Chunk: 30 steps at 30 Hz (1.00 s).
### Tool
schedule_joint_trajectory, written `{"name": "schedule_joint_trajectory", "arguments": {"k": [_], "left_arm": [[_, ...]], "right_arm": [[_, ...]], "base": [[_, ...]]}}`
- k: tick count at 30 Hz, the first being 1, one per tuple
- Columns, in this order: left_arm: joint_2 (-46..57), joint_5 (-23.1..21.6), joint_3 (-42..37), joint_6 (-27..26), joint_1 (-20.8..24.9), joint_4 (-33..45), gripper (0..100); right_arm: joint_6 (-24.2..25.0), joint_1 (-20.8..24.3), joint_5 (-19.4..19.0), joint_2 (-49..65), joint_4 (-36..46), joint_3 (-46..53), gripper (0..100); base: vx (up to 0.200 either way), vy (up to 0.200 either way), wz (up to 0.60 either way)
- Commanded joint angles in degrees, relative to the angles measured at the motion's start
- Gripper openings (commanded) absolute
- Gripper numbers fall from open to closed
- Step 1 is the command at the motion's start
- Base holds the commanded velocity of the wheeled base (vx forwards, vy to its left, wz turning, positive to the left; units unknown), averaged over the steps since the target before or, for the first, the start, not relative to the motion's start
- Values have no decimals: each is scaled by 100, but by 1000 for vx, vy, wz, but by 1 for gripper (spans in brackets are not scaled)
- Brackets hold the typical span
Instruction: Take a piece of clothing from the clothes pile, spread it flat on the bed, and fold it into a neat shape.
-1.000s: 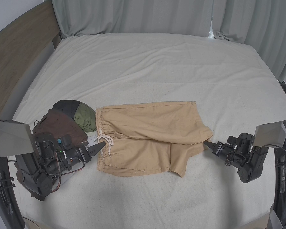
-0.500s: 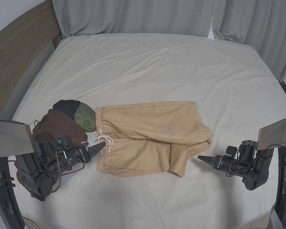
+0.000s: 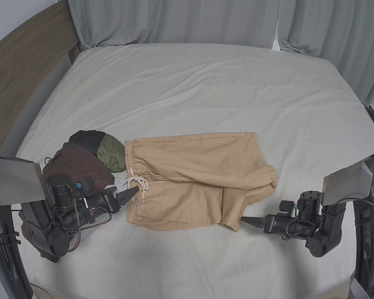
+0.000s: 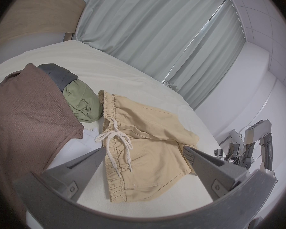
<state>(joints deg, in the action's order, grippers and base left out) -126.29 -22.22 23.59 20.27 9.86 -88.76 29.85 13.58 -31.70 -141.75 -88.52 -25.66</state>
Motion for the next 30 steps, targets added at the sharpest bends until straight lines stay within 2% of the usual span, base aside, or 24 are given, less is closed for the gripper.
{"name": "schedule_joint_trajectory", "arguments": {"k": [1, 5, 16, 30], "left_arm": [[-9, -1, 5, 3, -2, -1, 100], [-18, -1, 5, 3, -2, -1, 100], [-71, -1, 14, -6, -2, -1, 100], [-80, -1, 23, -6, -19, -1, 100]], "right_arm": [[12, 250, -3, -204, 10, -27, 100], [56, 391, -3, -265, 1, -53, 100], [618, 760, -3, -160, -8, -369, 100], [644, 918, -3, 350, -8, -176, 100]], "base": [[0, 0, 0], [0, 0, 0], [0, 0, 0], [0, 0, 0]]}}
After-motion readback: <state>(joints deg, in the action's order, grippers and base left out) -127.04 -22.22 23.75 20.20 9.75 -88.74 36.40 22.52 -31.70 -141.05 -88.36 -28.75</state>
